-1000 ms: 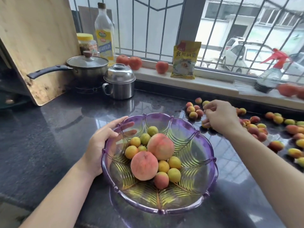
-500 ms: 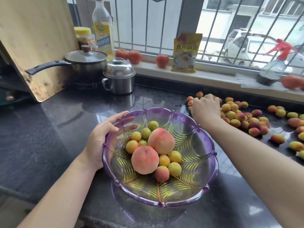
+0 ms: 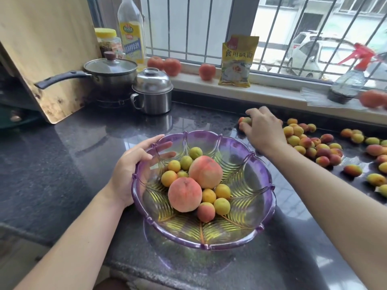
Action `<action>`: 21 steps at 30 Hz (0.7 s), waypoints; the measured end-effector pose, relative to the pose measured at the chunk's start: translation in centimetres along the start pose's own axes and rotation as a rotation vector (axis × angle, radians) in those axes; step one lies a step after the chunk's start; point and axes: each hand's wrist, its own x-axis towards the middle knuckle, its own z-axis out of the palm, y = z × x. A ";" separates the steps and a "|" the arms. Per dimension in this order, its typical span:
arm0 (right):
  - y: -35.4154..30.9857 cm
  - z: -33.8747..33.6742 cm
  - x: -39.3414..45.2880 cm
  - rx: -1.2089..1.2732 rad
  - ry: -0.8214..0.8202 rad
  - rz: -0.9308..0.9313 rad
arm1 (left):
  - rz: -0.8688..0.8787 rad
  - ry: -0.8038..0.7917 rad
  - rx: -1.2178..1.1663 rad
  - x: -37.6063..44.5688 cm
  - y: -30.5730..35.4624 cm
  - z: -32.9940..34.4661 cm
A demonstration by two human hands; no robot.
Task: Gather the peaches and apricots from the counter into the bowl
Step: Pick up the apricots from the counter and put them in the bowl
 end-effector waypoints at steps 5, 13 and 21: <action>-2.4 -7.6 -2.1 0.522 -0.069 -0.033 | -0.007 0.001 0.003 0.1 -0.1 -0.1; -5.1 -9.3 -7.5 0.087 -0.604 -0.418 | -0.002 0.022 0.025 -0.2 -0.1 0.3; -5.5 -7.6 -8.0 -0.104 -0.631 -0.446 | -0.019 0.039 0.017 -0.3 0.0 0.4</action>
